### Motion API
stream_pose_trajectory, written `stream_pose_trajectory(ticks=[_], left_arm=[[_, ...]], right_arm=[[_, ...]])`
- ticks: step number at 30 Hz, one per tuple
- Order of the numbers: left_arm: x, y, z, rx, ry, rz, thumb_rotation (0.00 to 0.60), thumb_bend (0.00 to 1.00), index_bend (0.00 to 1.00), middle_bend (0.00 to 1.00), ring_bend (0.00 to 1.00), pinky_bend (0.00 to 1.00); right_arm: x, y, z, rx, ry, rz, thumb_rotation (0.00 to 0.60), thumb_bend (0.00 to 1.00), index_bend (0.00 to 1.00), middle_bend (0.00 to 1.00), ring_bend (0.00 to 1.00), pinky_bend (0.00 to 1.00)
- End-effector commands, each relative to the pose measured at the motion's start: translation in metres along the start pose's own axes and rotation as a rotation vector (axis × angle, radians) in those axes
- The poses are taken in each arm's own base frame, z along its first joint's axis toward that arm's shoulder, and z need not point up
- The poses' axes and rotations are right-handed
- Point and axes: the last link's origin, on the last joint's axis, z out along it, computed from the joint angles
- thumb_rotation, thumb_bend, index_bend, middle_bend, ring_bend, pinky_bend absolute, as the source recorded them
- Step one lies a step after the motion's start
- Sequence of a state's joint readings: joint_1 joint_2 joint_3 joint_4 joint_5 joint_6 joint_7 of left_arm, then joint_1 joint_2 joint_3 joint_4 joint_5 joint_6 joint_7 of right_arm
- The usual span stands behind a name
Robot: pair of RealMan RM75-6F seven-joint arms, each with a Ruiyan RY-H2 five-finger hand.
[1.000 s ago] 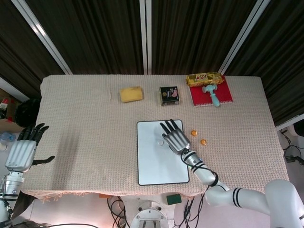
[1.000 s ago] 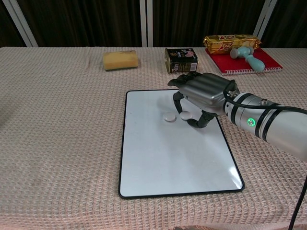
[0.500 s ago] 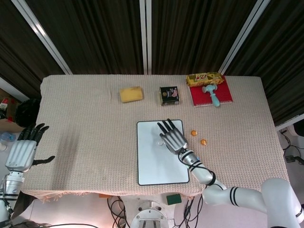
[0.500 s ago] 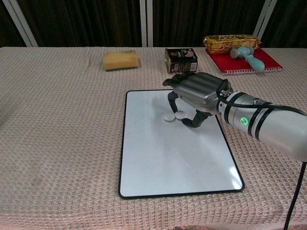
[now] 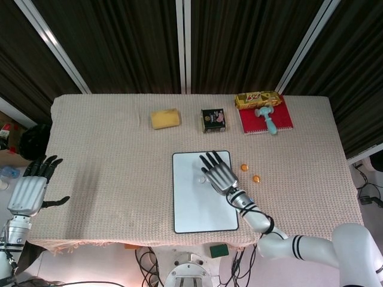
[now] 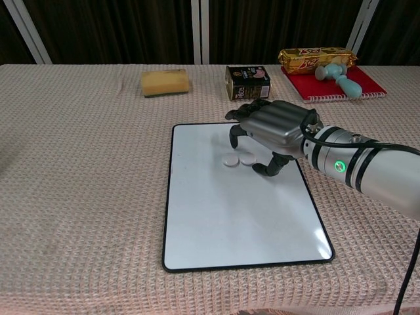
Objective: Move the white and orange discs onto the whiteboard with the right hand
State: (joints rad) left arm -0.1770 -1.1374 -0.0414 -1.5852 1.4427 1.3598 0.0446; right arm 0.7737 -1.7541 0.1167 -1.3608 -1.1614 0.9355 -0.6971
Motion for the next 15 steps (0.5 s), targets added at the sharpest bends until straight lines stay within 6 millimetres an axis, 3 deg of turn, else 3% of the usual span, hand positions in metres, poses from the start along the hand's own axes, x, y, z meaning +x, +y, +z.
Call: stream_pose_trajectory(ticks=[1,5,8,15], left_arm=[[0.000,0.000,0.000,-0.001,0.000,0.000,0.511,0.04,0.13,0.09,0.00,0.11],[0.000,0.001,-0.001,-0.001,0.003,-0.001,0.511,0.04,0.13,0.09,0.00,0.11],[0.001,0.001,-0.001,-0.003,0.005,-0.001,0.511,0.04,0.13,0.09,0.00,0.11],[0.002,0.003,-0.002,-0.014,0.005,-0.004,0.512,0.04,0.13,0.09,0.00,0.11]], right_arm=[[0.001,0.002,-0.003,-0.004,0.005,0.003,0.600,0.33,0.22,0.00,0.00,0.00],[0.007,0.008,-0.013,-0.014,0.037,0.015,0.600,0.33,0.21,0.00,0.00,0.00],[0.011,0.021,-0.033,-0.042,0.071,0.023,0.600,0.33,0.21,0.00,0.00,0.00],[-0.004,0.079,-0.094,-0.221,0.039,0.024,0.600,0.33,0.27,0.00,0.00,0.00]])
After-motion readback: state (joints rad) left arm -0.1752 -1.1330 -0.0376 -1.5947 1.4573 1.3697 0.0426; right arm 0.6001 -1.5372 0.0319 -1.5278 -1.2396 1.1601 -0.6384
